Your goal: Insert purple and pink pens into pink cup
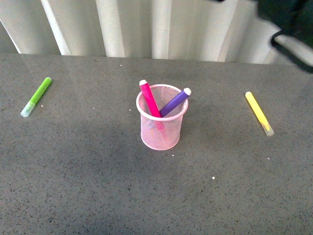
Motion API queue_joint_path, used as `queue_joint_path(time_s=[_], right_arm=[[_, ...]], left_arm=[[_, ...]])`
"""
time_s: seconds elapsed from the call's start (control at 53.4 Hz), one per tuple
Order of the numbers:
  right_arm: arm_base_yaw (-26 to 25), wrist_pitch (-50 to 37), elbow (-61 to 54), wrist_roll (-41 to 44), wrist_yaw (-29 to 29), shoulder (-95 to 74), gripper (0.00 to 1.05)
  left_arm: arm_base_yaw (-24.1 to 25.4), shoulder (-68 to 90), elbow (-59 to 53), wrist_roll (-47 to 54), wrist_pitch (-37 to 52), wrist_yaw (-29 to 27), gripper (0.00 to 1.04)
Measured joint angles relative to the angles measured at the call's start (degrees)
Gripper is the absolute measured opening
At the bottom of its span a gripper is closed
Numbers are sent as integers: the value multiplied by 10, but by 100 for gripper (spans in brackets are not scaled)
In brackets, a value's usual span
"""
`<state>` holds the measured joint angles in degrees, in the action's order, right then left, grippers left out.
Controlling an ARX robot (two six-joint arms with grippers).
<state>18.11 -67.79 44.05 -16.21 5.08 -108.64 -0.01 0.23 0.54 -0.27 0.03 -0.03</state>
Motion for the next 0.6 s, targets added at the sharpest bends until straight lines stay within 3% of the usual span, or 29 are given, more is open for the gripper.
queue_joint_path(time_s=[0.225, 0.412, 0.487, 0.6], right_arm=[[-93, 62, -150, 16, -83, 239, 98], [-248, 177, -293, 32, -188, 498, 98], [-289, 245, -327, 94, -158, 546, 83], [-277, 270, -363, 139, -144, 588, 61]], left_arm=[[0, 0, 0, 0, 0, 0, 98], [0, 0, 0, 0, 0, 0, 98], [0, 0, 0, 0, 0, 0, 98], [0, 0, 0, 0, 0, 1, 98]])
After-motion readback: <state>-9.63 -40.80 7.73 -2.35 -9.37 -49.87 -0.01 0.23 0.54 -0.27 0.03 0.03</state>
